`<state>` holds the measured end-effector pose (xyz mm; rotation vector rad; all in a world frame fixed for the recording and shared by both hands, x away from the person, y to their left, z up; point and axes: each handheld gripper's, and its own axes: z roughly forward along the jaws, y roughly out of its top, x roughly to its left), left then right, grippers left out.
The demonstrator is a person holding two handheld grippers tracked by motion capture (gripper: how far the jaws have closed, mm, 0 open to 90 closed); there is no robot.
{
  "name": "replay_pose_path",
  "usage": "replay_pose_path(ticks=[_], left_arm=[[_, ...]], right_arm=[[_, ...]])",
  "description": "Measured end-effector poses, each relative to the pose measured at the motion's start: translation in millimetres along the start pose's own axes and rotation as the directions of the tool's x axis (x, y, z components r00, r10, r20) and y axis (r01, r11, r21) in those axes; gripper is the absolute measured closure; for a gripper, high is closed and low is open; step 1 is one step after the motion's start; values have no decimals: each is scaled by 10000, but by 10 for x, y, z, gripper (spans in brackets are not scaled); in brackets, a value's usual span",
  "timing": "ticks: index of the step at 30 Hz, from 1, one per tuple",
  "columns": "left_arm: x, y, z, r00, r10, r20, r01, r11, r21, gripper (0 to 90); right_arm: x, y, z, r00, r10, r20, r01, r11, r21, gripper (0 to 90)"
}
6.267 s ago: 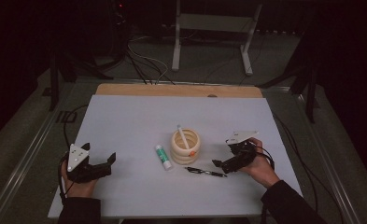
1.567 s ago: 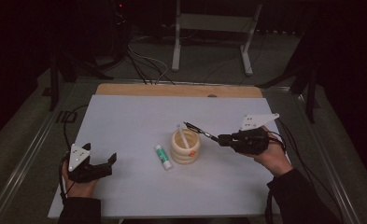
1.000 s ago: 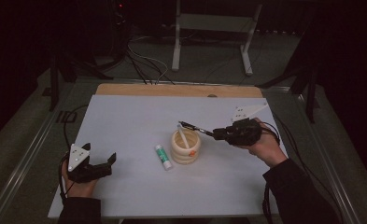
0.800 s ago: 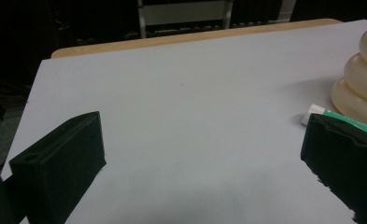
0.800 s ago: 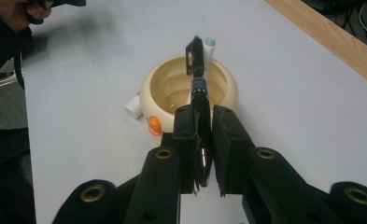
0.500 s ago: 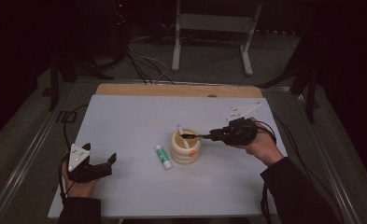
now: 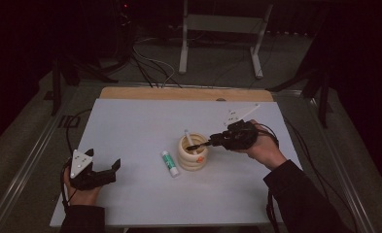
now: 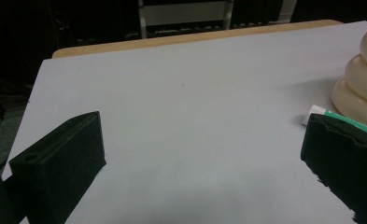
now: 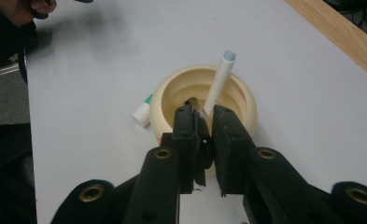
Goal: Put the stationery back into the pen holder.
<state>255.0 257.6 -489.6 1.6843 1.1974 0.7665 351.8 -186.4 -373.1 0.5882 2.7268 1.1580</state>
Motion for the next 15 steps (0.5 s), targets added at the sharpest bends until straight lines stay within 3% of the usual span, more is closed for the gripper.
replay_pose_path(ticks=[10, 11, 13, 15], left_arm=[[-3, 1, 1, 10000, 17, 7, -17, 10000, 13, 2], [-4, 1, 1, 10000, 14, 12, -14, 10000, 11, 2], [-6, 1, 0, 10000, 27, 16, -27, 10000, -2, 2], [-2, 1, -2, 10000, 13, 12, -13, 10000, -7, 2]], right_arm=[[5, 51, 153, 9997, -61, 230, 57, 9999, 154, 793], [3, 57, 169, 9997, -38, 242, 37, 10000, 62, 728], [-5, 69, 198, 9987, 165, 473, -152, 9995, -270, 482], [-21, 73, 202, 9955, 645, 694, -600, 9961, -647, 306]])
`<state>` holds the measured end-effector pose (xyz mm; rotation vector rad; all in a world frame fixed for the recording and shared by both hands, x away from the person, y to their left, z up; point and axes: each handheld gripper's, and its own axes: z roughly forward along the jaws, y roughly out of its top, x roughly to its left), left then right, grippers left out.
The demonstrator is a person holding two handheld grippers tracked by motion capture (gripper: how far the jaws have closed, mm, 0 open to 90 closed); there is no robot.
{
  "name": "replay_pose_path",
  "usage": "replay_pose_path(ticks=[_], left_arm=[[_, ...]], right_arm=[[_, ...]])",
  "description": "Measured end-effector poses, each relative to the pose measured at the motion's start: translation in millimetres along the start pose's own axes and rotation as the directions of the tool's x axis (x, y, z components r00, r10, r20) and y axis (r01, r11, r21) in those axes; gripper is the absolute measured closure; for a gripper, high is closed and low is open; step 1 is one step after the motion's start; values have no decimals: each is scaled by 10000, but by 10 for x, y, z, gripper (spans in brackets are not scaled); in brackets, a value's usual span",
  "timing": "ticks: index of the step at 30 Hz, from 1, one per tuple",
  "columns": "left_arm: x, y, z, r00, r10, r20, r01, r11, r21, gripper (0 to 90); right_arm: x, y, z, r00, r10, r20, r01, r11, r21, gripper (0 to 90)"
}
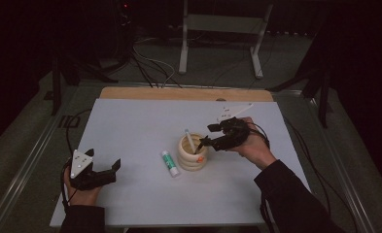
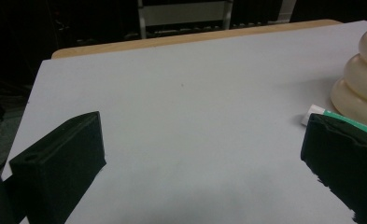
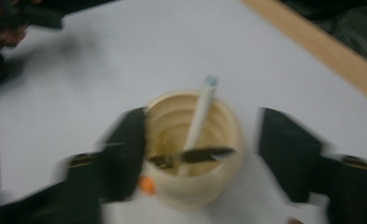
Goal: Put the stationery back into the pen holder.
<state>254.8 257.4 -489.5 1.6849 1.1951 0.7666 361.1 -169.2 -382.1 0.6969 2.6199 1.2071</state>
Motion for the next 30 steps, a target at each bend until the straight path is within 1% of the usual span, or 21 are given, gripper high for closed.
replay_pose_path(ticks=[1, 2, 3, 4, 7, 9, 14, 17, 21, 25, 30], left_arm=[[3, 0, -1, 10000, -7, 1, 7, 10000, -4, 2], [4, -1, -2, 10000, -14, -2, 14, 10000, -2, 2], [4, -1, -1, 10000, -15, -7, 15, 10000, -1, 2], [4, -1, -1, 10000, -7, -5, 7, 10000, 2, 2], [-2, 0, 2, 10000, 19, -1, -19, 10000, 14, 2], [-3, 0, 2, 10000, 17, -1, -17, 10000, 9, 2], [-4, 0, 3, 10000, 18, -6, -18, 10000, 15, 2], [-6, 0, 5, 10000, 24, 1, -24, 10000, 21, 2], [-5, 0, 3, 10000, 17, -3, -17, 10000, 17, 2], [-8, 0, 4, 10000, 21, 3, -21, 10000, 20, 2], [-8, 0, 3, 10000, 20, 0, -20, 10000, 19, 2]], right_arm=[[-7, -3, -2, 9997, 127, 229, -122, 9997, -217, 232], [-10, -7, -11, 9991, 230, 365, -217, 9992, -343, 177], [-16, -11, -18, 9984, 322, 472, -301, 9985, -459, 143], [-21, -17, -28, 9978, 396, 523, -370, 9981, -497, 137], [-31, -35, -53, 9961, 589, 665, -543, 9962, -688, 63], [-38, -48, -69, 9949, 704, 719, -645, 9946, -814, 37], [-47, -89, -99, 9923, 869, 880, -781, 9920, -995, 17], [-43, -114, -116, 9913, 846, 1006, -744, 9921, -1007, 0], [-26, -150, -137, 9906, 833, 1081, -720, 9919, -1050, 0], [-24, -195, -163, 9892, 933, 1132, -799, 9898, -1181, 0], [-42, -253, -201, 9839, 1138, 1378, -958, 9868, -1309, 0]])
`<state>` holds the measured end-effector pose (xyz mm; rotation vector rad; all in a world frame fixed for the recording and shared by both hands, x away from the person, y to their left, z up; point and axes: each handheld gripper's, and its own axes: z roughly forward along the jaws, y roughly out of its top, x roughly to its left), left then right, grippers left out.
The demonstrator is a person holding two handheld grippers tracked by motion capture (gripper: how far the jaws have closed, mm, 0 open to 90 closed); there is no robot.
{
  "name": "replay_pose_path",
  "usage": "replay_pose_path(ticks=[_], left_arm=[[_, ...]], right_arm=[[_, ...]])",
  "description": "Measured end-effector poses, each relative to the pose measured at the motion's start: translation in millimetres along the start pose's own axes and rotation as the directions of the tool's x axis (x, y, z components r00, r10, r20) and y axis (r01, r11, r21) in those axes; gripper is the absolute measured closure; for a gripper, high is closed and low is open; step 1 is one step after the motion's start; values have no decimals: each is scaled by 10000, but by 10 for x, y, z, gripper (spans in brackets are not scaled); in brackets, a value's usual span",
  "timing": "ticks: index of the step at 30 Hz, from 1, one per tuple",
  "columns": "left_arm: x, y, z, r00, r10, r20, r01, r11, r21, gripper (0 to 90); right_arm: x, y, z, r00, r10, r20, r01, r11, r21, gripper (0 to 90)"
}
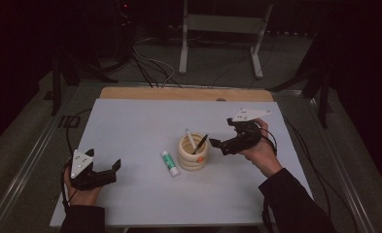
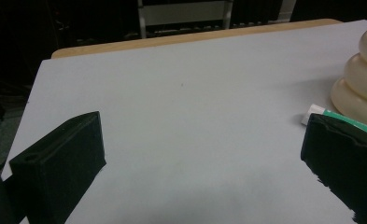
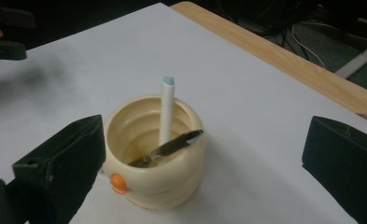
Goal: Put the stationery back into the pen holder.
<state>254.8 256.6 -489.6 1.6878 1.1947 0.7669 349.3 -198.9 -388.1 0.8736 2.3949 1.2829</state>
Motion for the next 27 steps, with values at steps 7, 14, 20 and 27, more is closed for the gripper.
replay_pose_path(ticks=[7, 14, 20, 27], left_arm=[[-1, 0, -2, 10000, -2, 4, 2, 10000, -17, 2], [0, 0, -2, 10000, -6, 3, 6, 10000, -9, 2], [-1, 0, -6, 10000, -25, -17, 25, 10000, -28, 2], [-2, -1, -3, 10000, -11, -4, 11, 10000, -24, 2]], right_arm=[[-37, -101, -64, 9988, 180, 456, -175, 9998, -118, 0], [-98, -264, -142, 9938, 573, 958, -551, 9982, -250, 0], [-102, -437, -202, 9872, 787, 1384, -751, 9967, -311, 0], [-134, -645, -272, 9773, 1074, 1826, -968, 9931, -660, 0]])
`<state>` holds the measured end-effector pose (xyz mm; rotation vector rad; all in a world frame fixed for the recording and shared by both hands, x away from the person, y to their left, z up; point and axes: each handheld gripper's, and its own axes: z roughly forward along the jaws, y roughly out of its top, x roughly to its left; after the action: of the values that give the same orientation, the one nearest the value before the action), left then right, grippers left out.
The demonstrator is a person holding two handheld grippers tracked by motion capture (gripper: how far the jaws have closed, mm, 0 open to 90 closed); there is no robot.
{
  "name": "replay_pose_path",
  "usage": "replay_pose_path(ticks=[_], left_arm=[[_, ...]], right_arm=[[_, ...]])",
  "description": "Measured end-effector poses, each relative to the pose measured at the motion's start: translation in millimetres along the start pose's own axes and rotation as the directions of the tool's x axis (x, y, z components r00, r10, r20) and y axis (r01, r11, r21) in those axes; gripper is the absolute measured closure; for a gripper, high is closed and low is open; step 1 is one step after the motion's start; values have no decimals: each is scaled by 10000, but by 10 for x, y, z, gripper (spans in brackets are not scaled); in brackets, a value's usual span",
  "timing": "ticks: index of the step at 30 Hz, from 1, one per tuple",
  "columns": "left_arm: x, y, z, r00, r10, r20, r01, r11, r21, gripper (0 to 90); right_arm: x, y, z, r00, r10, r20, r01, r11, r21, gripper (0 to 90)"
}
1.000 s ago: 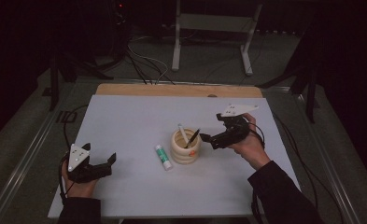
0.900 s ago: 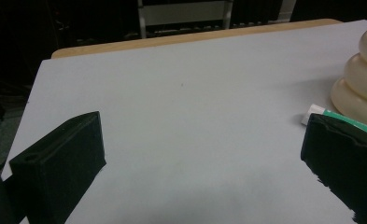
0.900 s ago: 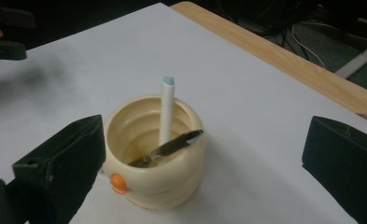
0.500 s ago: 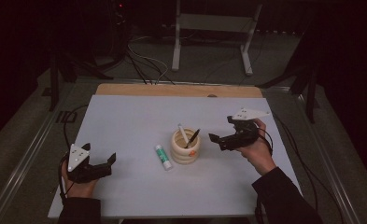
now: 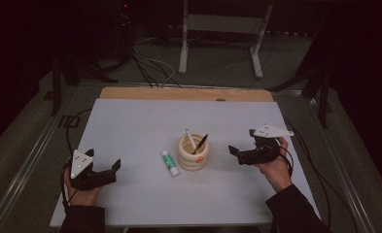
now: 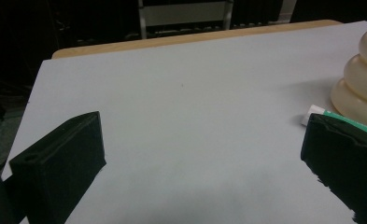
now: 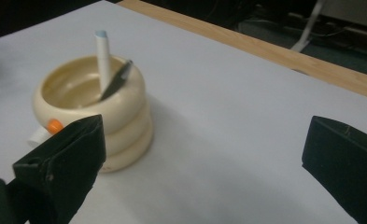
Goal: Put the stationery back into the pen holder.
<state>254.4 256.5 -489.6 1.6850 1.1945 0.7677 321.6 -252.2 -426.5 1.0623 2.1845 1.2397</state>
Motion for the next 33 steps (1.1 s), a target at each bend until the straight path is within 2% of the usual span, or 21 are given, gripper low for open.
replay_pose_path(ticks=[8, 15, 20, 27, 30, 33], left_arm=[[-3, -1, 0, 10000, 20, 13, -20, 10000, 10, 2], [0, -5, -3, 10000, 18, -25, -18, 10000, 8, 2], [-4, -6, -2, 10000, 48, -23, -48, 10000, 20, 2], [-5, -8, -6, 9999, 101, -50, -101, 9999, 64, 2], [-8, -10, -9, 9999, 85, -66, -85, 9999, 77, 2], [-9, -14, -15, 10000, -2, -77, 2, 10000, 41, 2]], right_arm=[[-22, -200, -38, 9993, 267, 248, -261, 9994, -230, 0], [-48, -360, -99, 9977, 644, 222, -632, 9967, -516, 0], [-77, -437, -156, 9972, 660, 354, -634, 9955, -701, 0], [-122, -657, -197, 9938, 1098, 176, -1084, 9918, -672, 0], [-131, -679, -225, 9934, 1144, 109, -1132, 9904, -796, 0], [-145, -675, -245, 9960, 893, -18, -892, 9931, -761, 0]])
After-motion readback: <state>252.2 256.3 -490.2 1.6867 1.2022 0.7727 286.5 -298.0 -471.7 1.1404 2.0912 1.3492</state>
